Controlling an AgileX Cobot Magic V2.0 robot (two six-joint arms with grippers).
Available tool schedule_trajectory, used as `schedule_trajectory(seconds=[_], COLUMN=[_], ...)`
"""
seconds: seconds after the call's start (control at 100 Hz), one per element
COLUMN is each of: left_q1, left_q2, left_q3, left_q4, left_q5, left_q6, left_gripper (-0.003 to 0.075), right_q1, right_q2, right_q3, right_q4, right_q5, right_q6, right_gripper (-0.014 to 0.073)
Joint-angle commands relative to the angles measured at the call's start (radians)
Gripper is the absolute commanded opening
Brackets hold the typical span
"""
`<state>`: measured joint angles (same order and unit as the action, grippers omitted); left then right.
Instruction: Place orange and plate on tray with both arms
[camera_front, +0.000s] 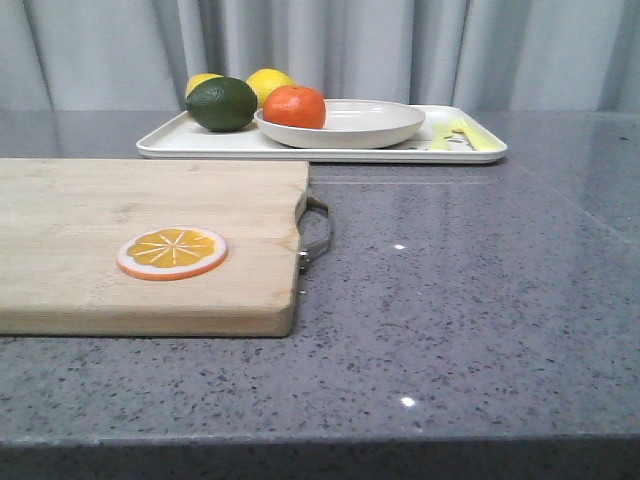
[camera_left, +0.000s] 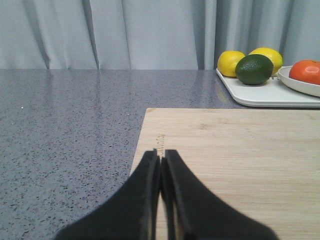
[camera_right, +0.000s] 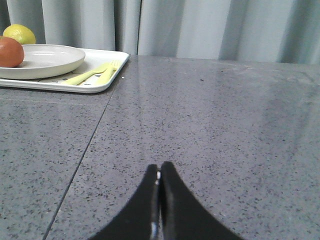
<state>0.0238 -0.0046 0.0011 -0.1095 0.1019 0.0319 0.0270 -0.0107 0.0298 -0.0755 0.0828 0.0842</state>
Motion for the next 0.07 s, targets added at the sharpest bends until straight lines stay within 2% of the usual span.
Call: schedule_trajectory(seconds=[0.0, 0.06], left_q1=[0.0, 0.0], left_q2=[-0.034, -0.034], left_q3=[0.009, 0.009], left_q4=[0.0, 0.0], left_q5=[-0.072, -0.072], left_q6=[0.0, 0.0], left_gripper=[-0.002, -0.002], right_q1=[-0.007, -0.007], right_q2=[-0.013, -0.013], right_q3=[-0.024, -0.024], right_q4=[-0.005, -0.005], right_q5=[-0.069, -0.069], right_q6=[-0.003, -0.003], right_gripper=[-0.0067, -0.0067])
